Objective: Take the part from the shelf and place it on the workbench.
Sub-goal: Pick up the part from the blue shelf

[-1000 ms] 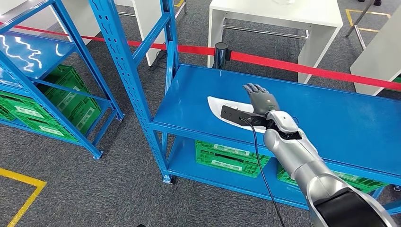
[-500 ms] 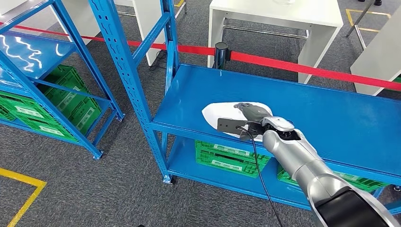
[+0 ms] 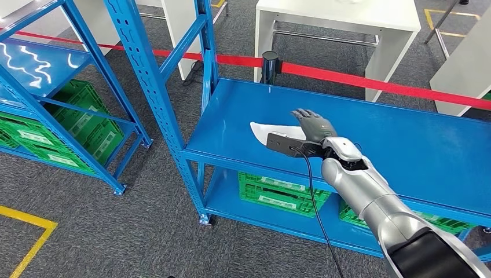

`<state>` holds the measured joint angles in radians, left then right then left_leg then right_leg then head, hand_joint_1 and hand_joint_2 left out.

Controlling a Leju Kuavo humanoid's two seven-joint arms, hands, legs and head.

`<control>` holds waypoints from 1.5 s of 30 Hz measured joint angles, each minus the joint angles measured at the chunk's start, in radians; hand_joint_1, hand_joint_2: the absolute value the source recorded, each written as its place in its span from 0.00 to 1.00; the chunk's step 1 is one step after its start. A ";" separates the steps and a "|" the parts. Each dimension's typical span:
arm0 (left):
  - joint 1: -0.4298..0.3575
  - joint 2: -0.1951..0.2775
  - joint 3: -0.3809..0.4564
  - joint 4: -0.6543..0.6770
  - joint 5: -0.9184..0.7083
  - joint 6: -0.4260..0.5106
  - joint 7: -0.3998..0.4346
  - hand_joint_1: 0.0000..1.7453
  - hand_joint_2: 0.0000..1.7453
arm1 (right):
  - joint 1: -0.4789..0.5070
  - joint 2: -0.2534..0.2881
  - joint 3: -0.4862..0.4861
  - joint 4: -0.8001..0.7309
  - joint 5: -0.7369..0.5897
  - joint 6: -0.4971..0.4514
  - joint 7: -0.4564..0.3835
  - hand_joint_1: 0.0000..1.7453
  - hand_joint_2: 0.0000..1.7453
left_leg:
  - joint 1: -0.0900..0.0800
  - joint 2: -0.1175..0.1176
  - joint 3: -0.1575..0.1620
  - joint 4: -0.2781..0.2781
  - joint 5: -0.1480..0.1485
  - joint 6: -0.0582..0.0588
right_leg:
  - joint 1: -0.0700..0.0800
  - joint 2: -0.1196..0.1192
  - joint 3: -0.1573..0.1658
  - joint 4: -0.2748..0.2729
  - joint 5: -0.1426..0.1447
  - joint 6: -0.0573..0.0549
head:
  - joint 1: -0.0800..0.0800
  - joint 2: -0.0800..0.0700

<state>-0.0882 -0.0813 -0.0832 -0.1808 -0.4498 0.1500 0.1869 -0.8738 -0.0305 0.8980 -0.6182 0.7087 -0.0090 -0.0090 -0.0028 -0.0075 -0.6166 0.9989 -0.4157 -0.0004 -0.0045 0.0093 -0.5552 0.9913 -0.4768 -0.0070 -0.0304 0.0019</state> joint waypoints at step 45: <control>-0.003 0.000 0.041 0.001 -0.017 0.002 -0.009 0.00 0.00 | 0.069 -0.062 0.023 -0.358 -0.092 0.038 -0.030 0.00 1.00 | 0.000 0.000 0.002 -0.003 0.000 -0.002 | 0.000 0.000 0.000 0.000 -0.002 -0.002 | -0.018 0.000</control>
<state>-0.0910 -0.0813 -0.0425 -0.1797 -0.4664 0.1522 0.1779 -0.8046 -0.0927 0.9209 -0.9765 0.6163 0.0286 -0.0388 -0.0027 -0.0073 -0.6149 0.9955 -0.4158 -0.0027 -0.0044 0.0094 -0.5555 0.9913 -0.4785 -0.0094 -0.0484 0.0019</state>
